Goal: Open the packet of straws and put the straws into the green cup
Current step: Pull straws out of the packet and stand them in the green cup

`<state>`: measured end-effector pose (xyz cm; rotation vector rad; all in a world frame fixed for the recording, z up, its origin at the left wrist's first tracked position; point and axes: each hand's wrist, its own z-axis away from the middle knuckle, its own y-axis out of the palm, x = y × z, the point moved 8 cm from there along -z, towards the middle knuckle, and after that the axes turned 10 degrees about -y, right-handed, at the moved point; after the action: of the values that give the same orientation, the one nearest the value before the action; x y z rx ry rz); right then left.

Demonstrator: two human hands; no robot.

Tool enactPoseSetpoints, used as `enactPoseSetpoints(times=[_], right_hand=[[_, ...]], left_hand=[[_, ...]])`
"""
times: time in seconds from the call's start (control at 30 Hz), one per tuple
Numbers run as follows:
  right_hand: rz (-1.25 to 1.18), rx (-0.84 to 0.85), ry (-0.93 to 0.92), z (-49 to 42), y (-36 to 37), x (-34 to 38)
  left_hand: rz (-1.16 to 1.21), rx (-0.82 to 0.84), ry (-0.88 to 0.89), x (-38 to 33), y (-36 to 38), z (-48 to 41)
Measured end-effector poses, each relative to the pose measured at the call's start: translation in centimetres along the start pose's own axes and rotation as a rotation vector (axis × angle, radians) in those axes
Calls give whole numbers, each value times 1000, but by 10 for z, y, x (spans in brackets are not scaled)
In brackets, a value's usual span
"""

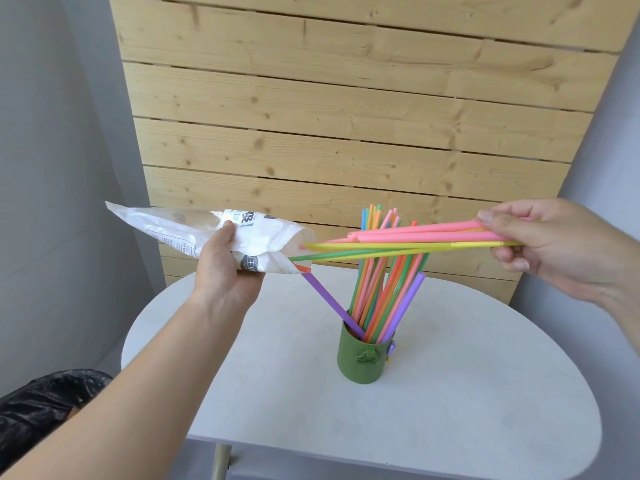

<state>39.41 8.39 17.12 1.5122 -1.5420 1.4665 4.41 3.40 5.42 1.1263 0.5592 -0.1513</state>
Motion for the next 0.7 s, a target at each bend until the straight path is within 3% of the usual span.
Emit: enactPoseSetpoints(times=[0.37, 0.7], right_hand=[[82, 88, -64, 1, -26, 32], [375, 125, -47, 6, -34, 55]], left_hand=[[-6, 2, 8, 0, -4, -4], [-31, 14, -15, 10, 2, 3]])
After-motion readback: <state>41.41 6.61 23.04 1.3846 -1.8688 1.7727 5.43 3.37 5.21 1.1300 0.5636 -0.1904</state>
